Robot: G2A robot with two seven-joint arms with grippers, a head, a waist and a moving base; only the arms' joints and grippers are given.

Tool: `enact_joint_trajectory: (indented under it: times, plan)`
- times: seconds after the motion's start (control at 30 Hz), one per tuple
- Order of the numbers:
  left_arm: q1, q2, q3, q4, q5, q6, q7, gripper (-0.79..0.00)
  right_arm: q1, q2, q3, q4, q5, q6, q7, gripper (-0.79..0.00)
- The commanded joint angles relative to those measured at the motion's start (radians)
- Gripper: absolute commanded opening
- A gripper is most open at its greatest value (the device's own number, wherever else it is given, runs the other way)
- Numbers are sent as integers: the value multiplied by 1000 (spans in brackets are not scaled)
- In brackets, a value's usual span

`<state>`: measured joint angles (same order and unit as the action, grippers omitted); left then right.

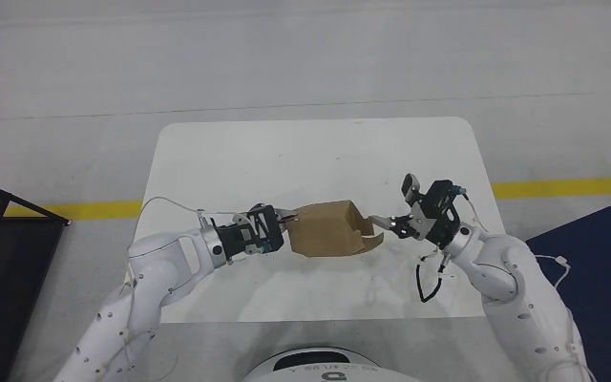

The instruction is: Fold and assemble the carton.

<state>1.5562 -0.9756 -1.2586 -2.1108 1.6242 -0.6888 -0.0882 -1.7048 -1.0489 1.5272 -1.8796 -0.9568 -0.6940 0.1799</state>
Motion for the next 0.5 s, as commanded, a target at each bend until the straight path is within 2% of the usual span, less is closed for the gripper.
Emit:
enact_joint_trajectory:
  times: [0.0, 0.47]
  plan:
    - [-3, 0, 2, 2, 1, -1, -1, -785, 5, 0, -10, -2, -4, -5, 0, 0]
    - [-17, 0, 10, 16, 8, 2, -9, -785, 7, 2, -35, -18, -22, -16, -6, 0]
